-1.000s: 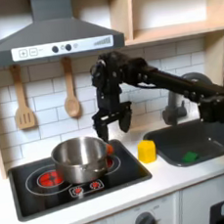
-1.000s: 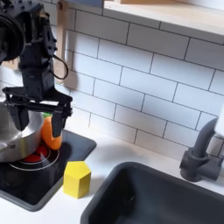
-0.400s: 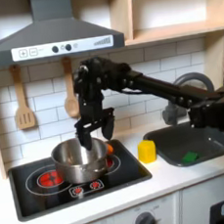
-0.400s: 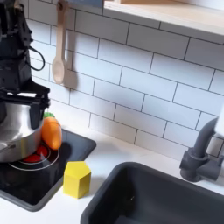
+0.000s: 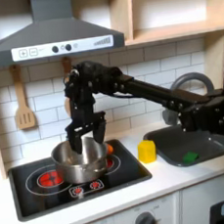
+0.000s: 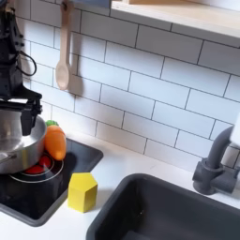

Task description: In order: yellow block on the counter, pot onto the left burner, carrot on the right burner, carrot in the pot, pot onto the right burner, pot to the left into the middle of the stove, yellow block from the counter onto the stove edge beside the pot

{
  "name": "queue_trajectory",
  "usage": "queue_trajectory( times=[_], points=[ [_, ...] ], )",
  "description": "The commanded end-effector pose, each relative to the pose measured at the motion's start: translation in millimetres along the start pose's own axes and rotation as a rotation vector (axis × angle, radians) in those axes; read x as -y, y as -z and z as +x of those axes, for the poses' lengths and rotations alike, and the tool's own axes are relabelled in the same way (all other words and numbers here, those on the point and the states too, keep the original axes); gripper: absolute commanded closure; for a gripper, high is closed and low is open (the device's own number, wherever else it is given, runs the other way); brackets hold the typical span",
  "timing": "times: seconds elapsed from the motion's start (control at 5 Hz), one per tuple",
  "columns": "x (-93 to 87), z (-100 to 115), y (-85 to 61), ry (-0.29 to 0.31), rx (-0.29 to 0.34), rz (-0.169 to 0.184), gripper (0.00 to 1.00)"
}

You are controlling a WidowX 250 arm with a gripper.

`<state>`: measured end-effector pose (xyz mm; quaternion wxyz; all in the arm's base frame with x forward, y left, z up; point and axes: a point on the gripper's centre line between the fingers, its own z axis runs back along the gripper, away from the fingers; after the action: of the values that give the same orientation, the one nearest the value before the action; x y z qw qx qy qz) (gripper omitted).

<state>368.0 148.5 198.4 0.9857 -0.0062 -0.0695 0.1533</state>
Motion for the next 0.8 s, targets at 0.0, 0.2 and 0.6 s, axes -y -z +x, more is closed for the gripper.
queue_trajectory(
  times=[0.0,0.2,0.6],
  points=[
    [-1.9,-8.7,19.5,0.029,-0.024,0.013,0.00],
    [-4.0,-12.9,36.1,0.034,-0.060,0.019,0.00],
    [-14.7,-5.2,35.3,-0.019,-0.061,0.020,0.00]
  ],
)
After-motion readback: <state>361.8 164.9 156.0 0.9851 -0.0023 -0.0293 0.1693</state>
